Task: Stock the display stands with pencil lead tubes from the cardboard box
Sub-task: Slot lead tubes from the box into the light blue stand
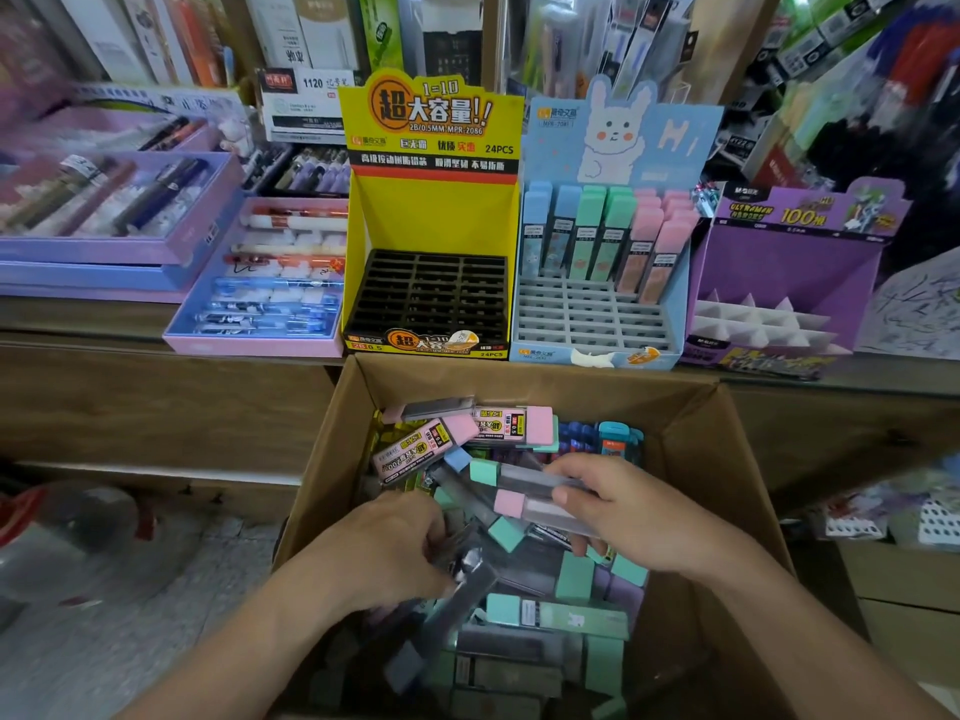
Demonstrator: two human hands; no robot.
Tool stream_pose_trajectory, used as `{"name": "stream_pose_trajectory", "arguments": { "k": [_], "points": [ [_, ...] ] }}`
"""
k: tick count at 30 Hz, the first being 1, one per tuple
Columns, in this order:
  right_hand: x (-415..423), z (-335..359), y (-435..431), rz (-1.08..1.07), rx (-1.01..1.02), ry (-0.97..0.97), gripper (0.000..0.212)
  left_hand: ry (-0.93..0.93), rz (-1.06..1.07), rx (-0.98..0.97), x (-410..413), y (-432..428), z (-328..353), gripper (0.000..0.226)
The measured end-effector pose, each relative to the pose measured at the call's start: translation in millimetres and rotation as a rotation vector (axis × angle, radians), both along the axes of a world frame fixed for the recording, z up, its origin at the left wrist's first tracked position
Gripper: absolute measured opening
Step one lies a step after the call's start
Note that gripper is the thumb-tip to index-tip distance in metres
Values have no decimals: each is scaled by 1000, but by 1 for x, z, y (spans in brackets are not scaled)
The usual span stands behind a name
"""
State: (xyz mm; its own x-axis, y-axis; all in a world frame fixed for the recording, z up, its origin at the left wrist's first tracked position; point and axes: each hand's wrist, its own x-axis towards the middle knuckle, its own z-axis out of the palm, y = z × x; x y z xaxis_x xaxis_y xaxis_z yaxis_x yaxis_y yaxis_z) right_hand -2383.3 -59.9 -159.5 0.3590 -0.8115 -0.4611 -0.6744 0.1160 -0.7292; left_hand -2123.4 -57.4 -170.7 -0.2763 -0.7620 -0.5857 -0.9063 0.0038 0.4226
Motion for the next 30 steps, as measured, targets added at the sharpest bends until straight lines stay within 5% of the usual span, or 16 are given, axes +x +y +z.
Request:
{"name": "stream_pose_trajectory", "arguments": {
  "k": [10, 15, 19, 23, 27, 30],
  "points": [
    [6, 2, 3, -201, 98, -212, 29, -16, -39, 24, -5, 4, 7, 20],
    [10, 0, 2, -347, 172, -463, 31, 233, 149, 78, -1, -6, 14, 21],
    [11, -2, 2, -396, 259, -672, 28, 491, 348, 105, -5, -7, 16, 48],
    [11, -2, 0, -438, 335, -810, 29, 767, 577, 250, -12, -8, 17, 20],
    [14, 0, 0, -426, 384, -914, 34, 890, 688, 231, -23, -12, 17, 43],
    [18, -1, 0, -437, 391, -924, 35, 950, 734, 172, -36, -13, 20, 39]
  ]
}}
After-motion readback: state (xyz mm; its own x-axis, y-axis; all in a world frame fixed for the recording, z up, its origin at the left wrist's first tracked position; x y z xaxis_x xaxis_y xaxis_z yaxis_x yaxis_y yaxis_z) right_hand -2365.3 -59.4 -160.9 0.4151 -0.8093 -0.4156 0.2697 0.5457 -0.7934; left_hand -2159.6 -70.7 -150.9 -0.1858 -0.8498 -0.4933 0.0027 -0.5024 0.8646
